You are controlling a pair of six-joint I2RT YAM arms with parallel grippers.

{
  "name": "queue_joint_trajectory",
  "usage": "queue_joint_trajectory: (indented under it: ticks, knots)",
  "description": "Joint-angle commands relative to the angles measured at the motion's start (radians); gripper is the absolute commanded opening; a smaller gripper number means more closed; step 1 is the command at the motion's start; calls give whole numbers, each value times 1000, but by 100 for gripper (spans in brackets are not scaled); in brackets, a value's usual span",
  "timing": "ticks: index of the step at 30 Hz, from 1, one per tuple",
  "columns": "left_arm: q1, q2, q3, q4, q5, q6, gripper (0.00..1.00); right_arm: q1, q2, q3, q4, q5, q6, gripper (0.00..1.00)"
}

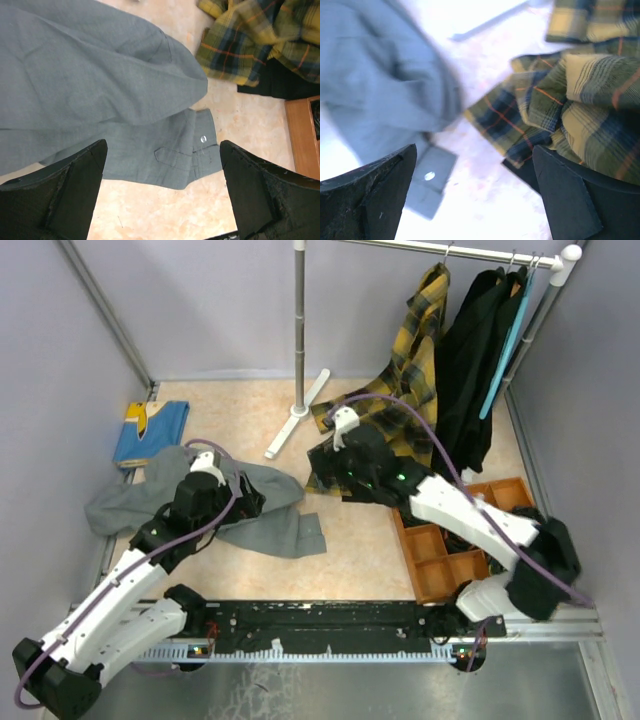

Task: Place the shirt on the hanger
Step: Reset both arms

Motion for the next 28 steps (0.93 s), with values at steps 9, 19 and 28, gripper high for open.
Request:
queue_joint_trajectory:
  ticks: [9, 19, 28]
  knots:
    - [4, -11, 232, -190, -160, 169, 99, 10, -745, -156, -296, 32, 103, 99]
    - [3, -128, 173, -185, -280, 178, 99, 11, -1151, -270, -325, 243, 118, 99]
    - [3, -367, 75, -93, -255, 219, 99, 10, -1190, -313, -392, 301, 156, 99]
